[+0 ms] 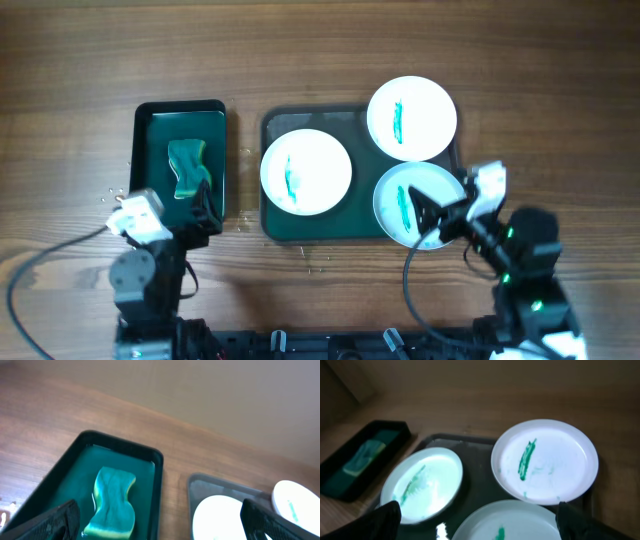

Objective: Clean dirty plates on tray and stack at the side
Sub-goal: 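Reach the left gripper to the sponge and the right gripper to the lower-right plate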

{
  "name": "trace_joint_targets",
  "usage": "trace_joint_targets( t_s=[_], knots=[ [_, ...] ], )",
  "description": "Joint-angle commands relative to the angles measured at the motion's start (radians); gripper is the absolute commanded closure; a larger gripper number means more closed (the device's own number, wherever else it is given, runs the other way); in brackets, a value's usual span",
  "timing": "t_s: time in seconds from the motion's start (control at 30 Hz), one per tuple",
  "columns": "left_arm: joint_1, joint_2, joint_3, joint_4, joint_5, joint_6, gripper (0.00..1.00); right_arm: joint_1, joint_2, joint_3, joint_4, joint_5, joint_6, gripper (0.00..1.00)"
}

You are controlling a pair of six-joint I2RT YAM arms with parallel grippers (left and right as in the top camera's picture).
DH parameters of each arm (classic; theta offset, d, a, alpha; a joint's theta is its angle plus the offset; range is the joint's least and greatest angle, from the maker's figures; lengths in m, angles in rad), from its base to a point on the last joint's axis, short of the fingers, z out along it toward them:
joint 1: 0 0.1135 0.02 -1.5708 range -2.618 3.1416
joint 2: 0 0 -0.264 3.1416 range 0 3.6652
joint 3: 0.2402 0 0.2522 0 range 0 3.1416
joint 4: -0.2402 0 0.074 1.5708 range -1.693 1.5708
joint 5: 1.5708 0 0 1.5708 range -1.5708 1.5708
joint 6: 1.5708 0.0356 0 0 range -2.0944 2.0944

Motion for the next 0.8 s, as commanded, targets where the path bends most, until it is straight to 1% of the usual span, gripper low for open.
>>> trace_joint_targets(
  t_s=[0.0,0.07,0.1,0.2,0.3,0.33,0.37,0.4,0.47,0.53,0.63,0.73,0.77],
  knots=[
    [-0.005,0.19,0.247,-0.146,0.016,0.013,0.0,0.005,0.194,0.269,-0.187,-0.05,-0.024,0.0],
    [-0.005,0.284,0.361,-0.239,0.016,0.013,0.0,0.005,0.296,0.394,-0.327,-0.05,-0.024,0.0],
    [-0.005,0.371,0.465,-0.324,0.016,0.013,0.0,0.005,0.388,0.502,-0.453,-0.049,-0.024,0.0],
    [-0.005,0.546,0.667,-0.497,0.016,0.013,0.0,0.005,0.553,0.676,-0.642,-0.049,-0.023,0.0],
    [-0.005,0.706,0.842,-0.664,0.016,0.013,0.0,0.005,0.668,0.779,-0.742,-0.049,-0.018,0.0],
    [-0.005,0.771,0.91,-0.731,0.016,0.013,0.0,0.005,0.7,0.794,-0.745,-0.057,-0.01,0.0],
    [-0.005,0.807,0.946,-0.765,0.016,0.013,0.0,0.005,0.718,0.797,-0.73,-0.077,0.004,0.0],
    [-0.005,0.861,0.995,-0.806,0.016,0.013,0.0,0.005,0.746,0.797,-0.713,-0.121,0.05,0.0],
    [-0.005,0.931,1.028,-0.819,0.016,0.012,0.0,0.005,0.779,0.797,-0.7,-0.145,0.11,0.0],
    [-0.005,0.98,1.028,-0.816,0.016,0.012,0.0,0.006,0.812,0.796,-0.668,-0.201,0.111,0.02],
    [-0.005,1.048,1.028,-0.808,0.016,0.009,0.0,0.031,0.861,0.797,-0.614,-0.262,0.116,0.19],
    [-0.004,1.101,1.028,-0.799,0.016,0.009,0.0,0.096,0.913,0.797,-0.561,-0.232,0.169,0.26],
    [-0.005,1.125,1.028,-0.799,0.016,0.009,0.0,0.123,0.934,0.797,-0.544,-0.208,0.2,0.3]
  ],
)
